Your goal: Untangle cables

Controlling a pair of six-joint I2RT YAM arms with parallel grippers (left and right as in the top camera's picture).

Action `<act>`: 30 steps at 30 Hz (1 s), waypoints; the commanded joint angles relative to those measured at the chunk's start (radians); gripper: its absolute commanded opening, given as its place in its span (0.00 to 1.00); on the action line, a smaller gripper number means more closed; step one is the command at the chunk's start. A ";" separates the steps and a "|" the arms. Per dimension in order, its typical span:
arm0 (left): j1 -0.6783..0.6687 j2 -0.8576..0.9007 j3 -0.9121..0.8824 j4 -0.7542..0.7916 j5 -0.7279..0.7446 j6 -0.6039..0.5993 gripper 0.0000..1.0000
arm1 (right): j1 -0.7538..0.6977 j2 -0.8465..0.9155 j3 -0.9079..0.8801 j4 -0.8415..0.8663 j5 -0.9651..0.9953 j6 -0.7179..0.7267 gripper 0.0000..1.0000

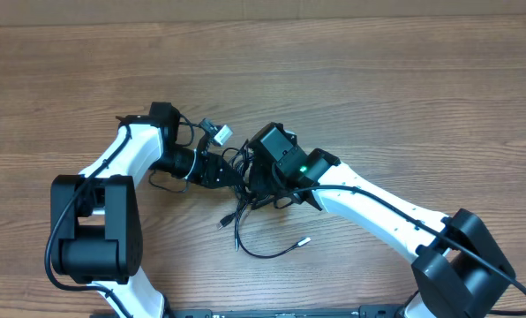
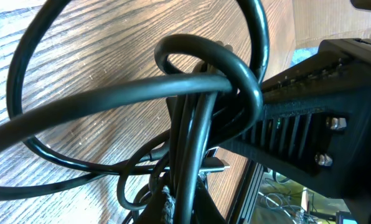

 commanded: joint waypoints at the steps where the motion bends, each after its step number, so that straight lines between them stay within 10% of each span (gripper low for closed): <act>1: -0.006 0.003 0.010 0.000 0.040 0.019 0.04 | -0.008 -0.104 0.021 -0.018 -0.035 -0.034 0.04; 30: -0.006 0.003 0.010 0.000 0.040 0.019 0.04 | -0.034 0.010 0.031 0.035 -0.137 -0.025 0.04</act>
